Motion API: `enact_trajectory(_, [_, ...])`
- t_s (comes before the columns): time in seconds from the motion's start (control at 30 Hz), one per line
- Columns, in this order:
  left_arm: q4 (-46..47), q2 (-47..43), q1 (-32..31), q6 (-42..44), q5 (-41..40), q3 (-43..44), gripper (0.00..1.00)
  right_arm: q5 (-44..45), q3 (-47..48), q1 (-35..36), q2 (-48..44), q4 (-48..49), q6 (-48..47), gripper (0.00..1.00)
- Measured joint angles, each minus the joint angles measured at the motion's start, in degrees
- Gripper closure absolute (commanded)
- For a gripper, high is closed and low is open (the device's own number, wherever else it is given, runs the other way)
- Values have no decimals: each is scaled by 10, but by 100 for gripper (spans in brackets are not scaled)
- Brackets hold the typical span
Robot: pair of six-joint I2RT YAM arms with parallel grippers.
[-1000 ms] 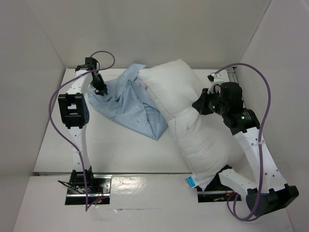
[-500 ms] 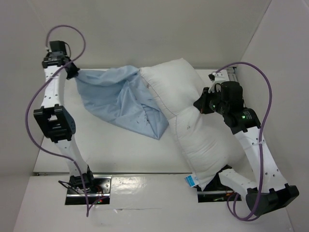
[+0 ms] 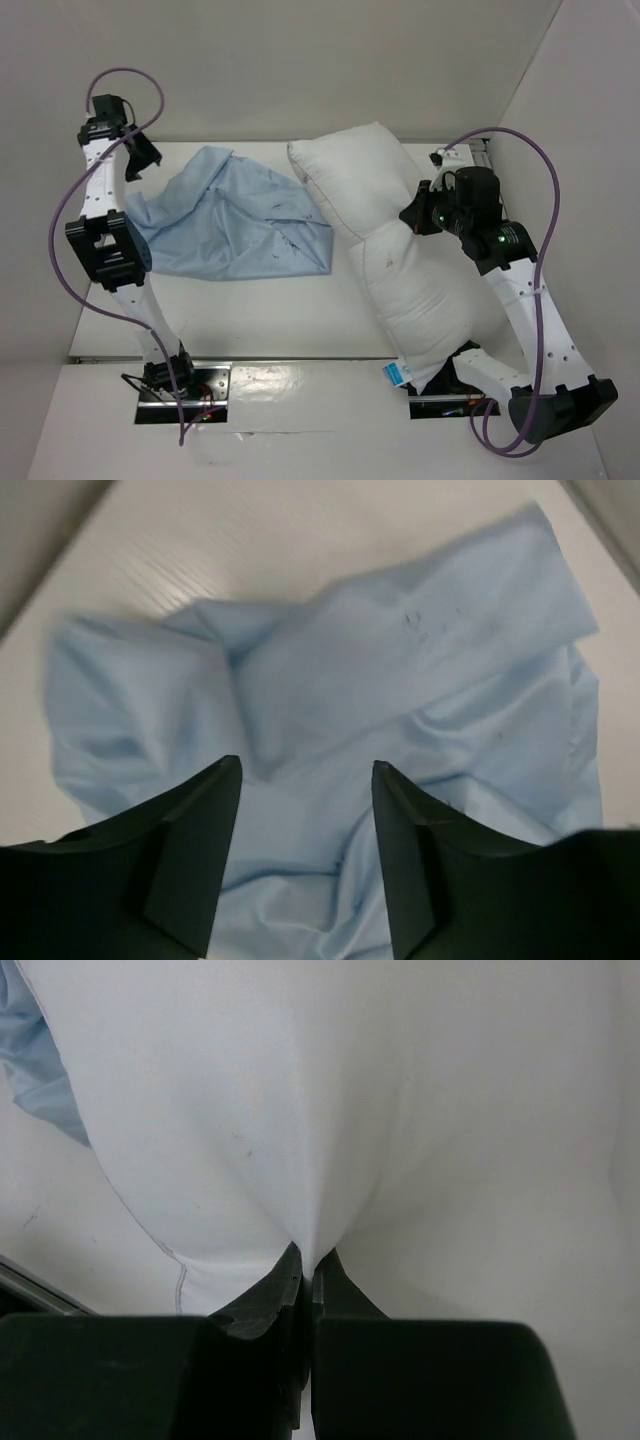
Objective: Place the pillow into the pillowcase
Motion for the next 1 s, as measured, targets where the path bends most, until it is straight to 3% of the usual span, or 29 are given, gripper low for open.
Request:
enact_trajectory(0.33, [2,-31,-200,35,42,-73,33,-9,0,0,7,2,0,100])
enact_trajectory(0.53, [-4,-29,-207,45,43,-150,32,-12,0,0,14,3,0,100])
enact_trajectory(0.87, [23,-12,-241,47,33,-179,32,-16,0,0,14,2,0,100])
enact_trajectory(1.0, [39,3,-241,44,33,-176,39,-17,0,0,15,3,0,100])
